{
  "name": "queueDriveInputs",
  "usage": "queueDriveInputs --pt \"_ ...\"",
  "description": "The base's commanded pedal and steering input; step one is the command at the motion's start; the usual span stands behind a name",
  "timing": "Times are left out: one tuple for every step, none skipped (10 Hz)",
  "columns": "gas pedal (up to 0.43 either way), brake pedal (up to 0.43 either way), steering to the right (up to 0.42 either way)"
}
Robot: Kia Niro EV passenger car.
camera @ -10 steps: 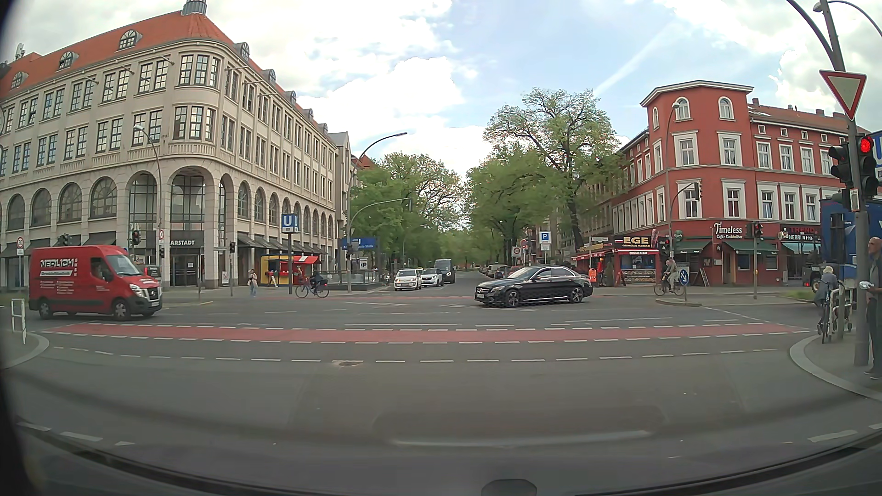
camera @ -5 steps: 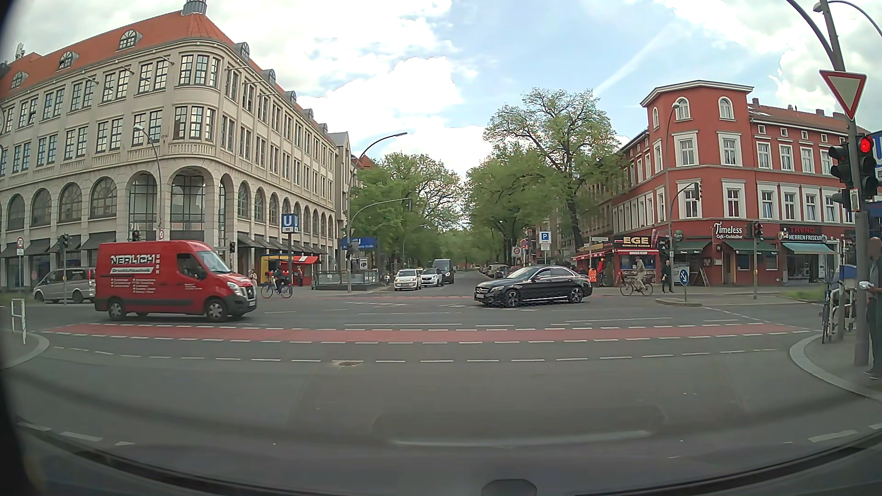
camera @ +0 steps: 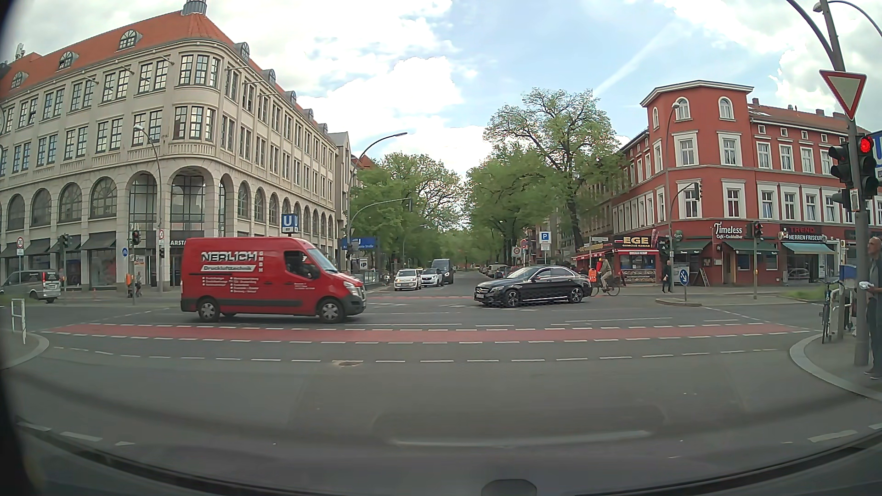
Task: Follow the waypoints while adhering to traffic rules and regulations
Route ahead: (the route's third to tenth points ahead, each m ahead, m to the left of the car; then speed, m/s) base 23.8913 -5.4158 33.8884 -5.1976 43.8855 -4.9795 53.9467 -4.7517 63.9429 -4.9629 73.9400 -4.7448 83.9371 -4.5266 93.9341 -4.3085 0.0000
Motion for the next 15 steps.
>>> queueDriveInputs --pt "0.0 0.409 -0.003" --pt "0.0 0.409 -0.003" --pt "0.0 0.409 -0.003" --pt "0.0 0.409 -0.003" --pt "0.0 0.409 -0.003" --pt "0.0 0.409 -0.003" --pt "0.0 0.409 -0.003" --pt "0.0 0.409 -0.003" --pt "0.0 0.409 -0.003" --pt "0.0 0.409 -0.003" --pt "0.0 0.409 -0.003" --pt "0.0 0.409 -0.003" --pt "0.0 0.409 -0.003" --pt "0.0 0.409 -0.003" --pt "0.0 0.409 -0.003"
